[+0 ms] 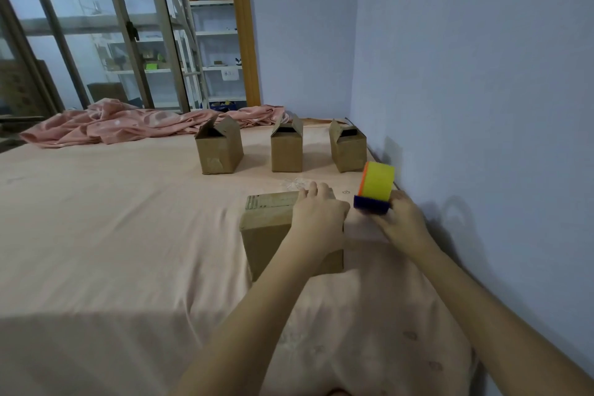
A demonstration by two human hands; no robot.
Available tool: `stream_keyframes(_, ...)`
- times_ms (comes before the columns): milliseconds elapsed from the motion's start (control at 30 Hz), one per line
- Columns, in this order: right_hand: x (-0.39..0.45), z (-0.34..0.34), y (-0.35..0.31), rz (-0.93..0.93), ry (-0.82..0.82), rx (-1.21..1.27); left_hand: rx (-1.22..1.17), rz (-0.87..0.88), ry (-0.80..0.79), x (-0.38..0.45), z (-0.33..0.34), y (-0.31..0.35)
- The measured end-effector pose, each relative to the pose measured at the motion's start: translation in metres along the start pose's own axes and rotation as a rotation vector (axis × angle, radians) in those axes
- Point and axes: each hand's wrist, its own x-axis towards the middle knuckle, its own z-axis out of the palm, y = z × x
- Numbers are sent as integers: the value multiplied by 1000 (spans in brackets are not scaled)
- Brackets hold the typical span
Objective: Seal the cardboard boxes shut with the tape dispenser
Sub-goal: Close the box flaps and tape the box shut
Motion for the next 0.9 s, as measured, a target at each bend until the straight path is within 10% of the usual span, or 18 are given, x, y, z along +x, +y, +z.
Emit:
stream_keyframes(367, -46, -14, 9, 41, -134, 207, -80, -2, 23, 2, 10, -6)
stream_keyframes(600, -57, -37, -42, -19, 424, 256, -1117, -237, 513, -23, -11, -52)
stream_keyframes(700, -50, -37, -89, -27, 168, 416, -1248, -428, 661, -38, 4, -90)
stream_keyframes(900, -30, 0, -138, 344, -250, 644, -1464, -531, 389, -49, 49, -96)
